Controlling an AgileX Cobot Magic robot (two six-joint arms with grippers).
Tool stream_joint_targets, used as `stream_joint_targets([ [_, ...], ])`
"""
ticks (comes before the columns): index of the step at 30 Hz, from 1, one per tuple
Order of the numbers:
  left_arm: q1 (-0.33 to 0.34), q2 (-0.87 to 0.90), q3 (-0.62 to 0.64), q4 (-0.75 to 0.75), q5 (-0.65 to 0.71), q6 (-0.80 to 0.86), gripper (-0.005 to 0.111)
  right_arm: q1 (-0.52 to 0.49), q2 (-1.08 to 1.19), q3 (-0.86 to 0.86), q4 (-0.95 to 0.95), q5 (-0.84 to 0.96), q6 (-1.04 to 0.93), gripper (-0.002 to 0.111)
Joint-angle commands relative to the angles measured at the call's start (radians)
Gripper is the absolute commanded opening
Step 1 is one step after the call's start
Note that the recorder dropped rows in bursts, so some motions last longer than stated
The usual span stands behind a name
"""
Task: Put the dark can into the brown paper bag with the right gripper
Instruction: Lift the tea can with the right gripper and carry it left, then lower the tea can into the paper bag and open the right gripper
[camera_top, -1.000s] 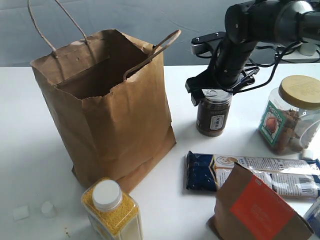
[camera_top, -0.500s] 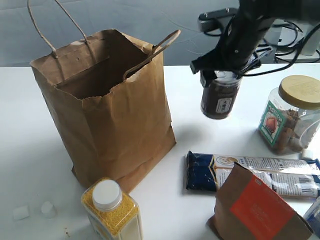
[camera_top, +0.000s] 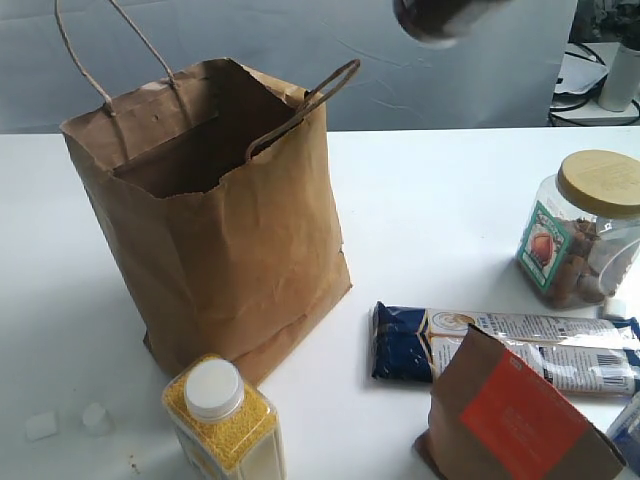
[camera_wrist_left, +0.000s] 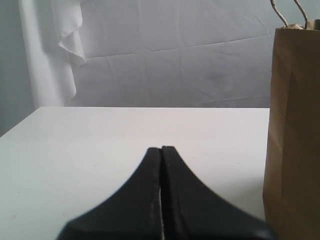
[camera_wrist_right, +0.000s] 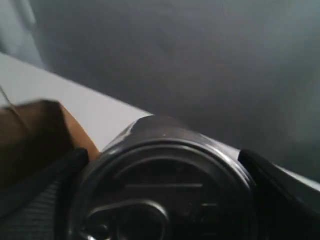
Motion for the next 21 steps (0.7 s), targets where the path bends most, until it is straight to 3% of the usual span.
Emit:
stream_joint_targets([
  [1,-0.006,-0.003,0.004,0.003,-0.005,-0.004,0.000,0.105,-0.060,0.029,0.003,-0.195,0.002,0.000],
  [11,-0.006,-0.003,0.004,0.003,-0.005,-0.004,0.000,0.262,0.108,0.045,0.003,-0.384,-0.014,0.000],
  [21,-0.006,-0.003,0.004,0.003,-0.005,-0.004,0.000,0.283,0.378,-0.075,0.021,-0.285,0.020,0.000],
])
